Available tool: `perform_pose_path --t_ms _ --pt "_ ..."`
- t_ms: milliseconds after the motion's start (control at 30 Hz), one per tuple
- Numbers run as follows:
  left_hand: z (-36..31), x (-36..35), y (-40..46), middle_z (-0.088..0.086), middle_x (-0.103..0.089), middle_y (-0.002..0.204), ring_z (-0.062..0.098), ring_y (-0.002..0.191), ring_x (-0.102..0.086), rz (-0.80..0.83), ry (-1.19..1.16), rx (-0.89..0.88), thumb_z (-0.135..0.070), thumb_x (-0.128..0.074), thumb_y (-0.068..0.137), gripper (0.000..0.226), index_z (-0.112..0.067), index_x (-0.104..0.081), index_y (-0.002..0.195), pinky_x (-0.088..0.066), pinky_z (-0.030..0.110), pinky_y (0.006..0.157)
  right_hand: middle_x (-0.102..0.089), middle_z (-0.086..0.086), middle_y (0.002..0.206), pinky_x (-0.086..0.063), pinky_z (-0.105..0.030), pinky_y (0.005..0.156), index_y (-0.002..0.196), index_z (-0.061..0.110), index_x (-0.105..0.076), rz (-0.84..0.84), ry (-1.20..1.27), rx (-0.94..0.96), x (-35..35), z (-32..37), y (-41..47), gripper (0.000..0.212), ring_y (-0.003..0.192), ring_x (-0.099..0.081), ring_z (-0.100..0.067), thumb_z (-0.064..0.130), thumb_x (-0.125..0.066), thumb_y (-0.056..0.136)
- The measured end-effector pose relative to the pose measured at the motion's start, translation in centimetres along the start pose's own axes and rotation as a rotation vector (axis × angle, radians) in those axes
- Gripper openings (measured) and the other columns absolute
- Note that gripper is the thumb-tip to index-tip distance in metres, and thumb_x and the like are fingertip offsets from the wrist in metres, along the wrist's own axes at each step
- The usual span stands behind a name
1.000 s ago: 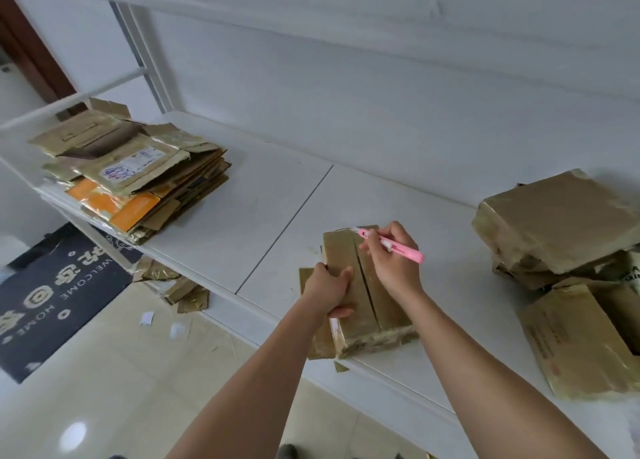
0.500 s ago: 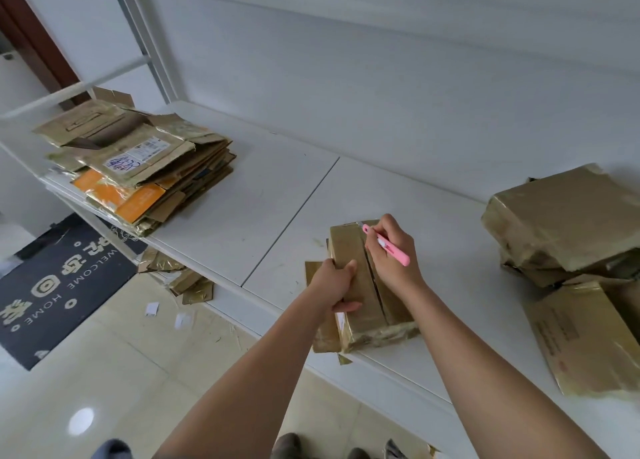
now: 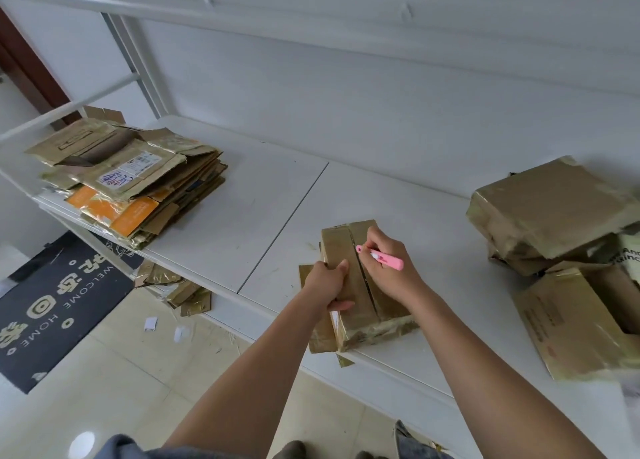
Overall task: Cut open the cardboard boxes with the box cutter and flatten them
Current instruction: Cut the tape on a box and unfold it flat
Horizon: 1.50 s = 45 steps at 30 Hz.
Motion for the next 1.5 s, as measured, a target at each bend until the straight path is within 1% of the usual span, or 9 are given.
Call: perform_pose_path --t_ms 267,600,700,800,933,1033,1167,1333,1500 --pt "-1.0 -0.4 0.1 0.003 -0.056 0.100 0.014 0.045 -0.065 -0.022 0.002 -0.004 -0.042 -0.051 0.099 0.040 -0.008 -0.049 0.121 -0.052 0.023 0.042 -0.048 -0.015 0.068 -0.038 -0.035 0.057 0.074 0.010 -0.038 0.070 0.002 -0.044 1.4 -0.5 -4.5 0.027 0.075 -0.063 -0.035 0.007 -0.052 0.097" --pt "-3.0 -3.4 1.2 0.002 -0.051 0.094 0.018 0.033 -0.060 -0.093 -0.072 0.026 -0.037 -0.050 0.101 0.035 -0.010 -0.043 0.123 -0.042 0.019 0.030 -0.041 0.006 0.057 -0.029 -0.019 0.047 0.076 0.017 -0.039 0.040 0.076 0.068 5.8 -0.9 -9.8 0.030 0.048 -0.041 -0.005 0.035 -0.048 0.098" --pt "-4.0 -2.7 1.3 0.008 -0.050 0.110 0.030 0.057 -0.070 -0.168 0.056 -0.037 -0.035 -0.051 0.100 0.046 -0.018 -0.029 0.137 -0.048 0.026 0.033 -0.050 0.000 0.058 -0.035 -0.025 0.043 0.074 0.015 -0.044 -0.070 0.153 0.033 6.9 -1.9 -11.6 0.030 0.047 -0.046 -0.007 0.035 -0.053 0.095" --pt "-6.6 -2.6 2.1 0.016 -0.009 0.157 0.045 0.109 -0.059 -0.168 0.600 -0.282 -0.038 -0.056 0.097 0.082 -0.035 0.005 0.152 -0.057 0.042 0.069 -0.059 0.000 0.066 -0.043 -0.031 0.047 0.082 0.013 -0.048 -0.376 0.218 -0.010 8.5 -3.7 -14.1 0.022 0.051 -0.052 -0.014 0.023 -0.056 0.100" --pt "-9.2 -2.3 2.9 0.002 0.013 0.164 0.038 0.148 -0.011 -0.071 0.992 -0.437 -0.055 -0.068 0.084 0.103 -0.038 0.006 0.155 -0.020 0.057 0.115 -0.069 -0.005 0.082 -0.059 -0.043 0.077 0.091 0.009 -0.046 -0.652 0.410 -0.179 7.7 -5.7 -15.2 0.017 0.082 -0.071 -0.021 0.024 -0.053 0.096" --pt "-9.3 -2.0 2.8 0.004 -0.011 0.161 0.028 0.149 -0.011 -0.006 1.009 -0.471 -0.062 -0.068 0.080 0.100 -0.033 -0.009 0.156 -0.003 0.055 0.119 -0.071 -0.005 0.086 -0.060 -0.049 0.072 0.092 0.008 -0.044 -0.727 0.381 -0.215 5.5 -5.7 -14.5 0.017 0.086 -0.072 -0.014 0.021 -0.053 0.100" --pt "-8.6 -1.1 1.3 0.013 -0.035 0.136 0.034 0.133 -0.032 -0.128 0.909 -0.459 -0.065 -0.073 0.072 0.100 -0.018 -0.024 0.146 -0.031 0.046 0.110 -0.073 0.003 0.089 -0.059 -0.042 0.069 0.090 0.013 -0.043 -0.824 0.371 -0.187 5.2 -6.0 -13.1 0.015 0.080 -0.071 -0.014 0.019 -0.051 0.101" --pt "-8.1 -0.2 -0.7 0.017 -0.021 0.150 0.037 0.142 -0.017 -0.435 1.192 -0.575 -0.058 -0.054 0.091 0.082 -0.014 -0.019 0.150 -0.014 0.051 0.118 -0.073 -0.011 0.088 -0.059 -0.051 0.079 0.091 0.006 -0.048 -0.720 0.684 -0.264 5.5 -7.5 -8.8 0.014 0.090 -0.072 -0.028 0.014 -0.053 0.101" --pt "-6.1 -3.0 0.4 0.002 0.005 0.165 0.026 0.151 0.010 -0.086 1.150 -0.702 -0.034 -0.020 0.107 0.051 -0.032 -0.006 0.156 0.004 0.045 0.121 -0.076 -0.009 0.086 -0.058 -0.044 0.086 0.092 0.010 -0.050 -0.647 0.786 -0.366 5.5 -8.2 -7.7 0.016 0.093 -0.073 -0.023 0.021 -0.050 0.103"
Point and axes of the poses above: each hand's wrist, its own y-axis towards the middle knuckle, its own x-axis out of the back of the hand, z = x × y, the point moved 8 cm from there along y, towards the middle knuckle
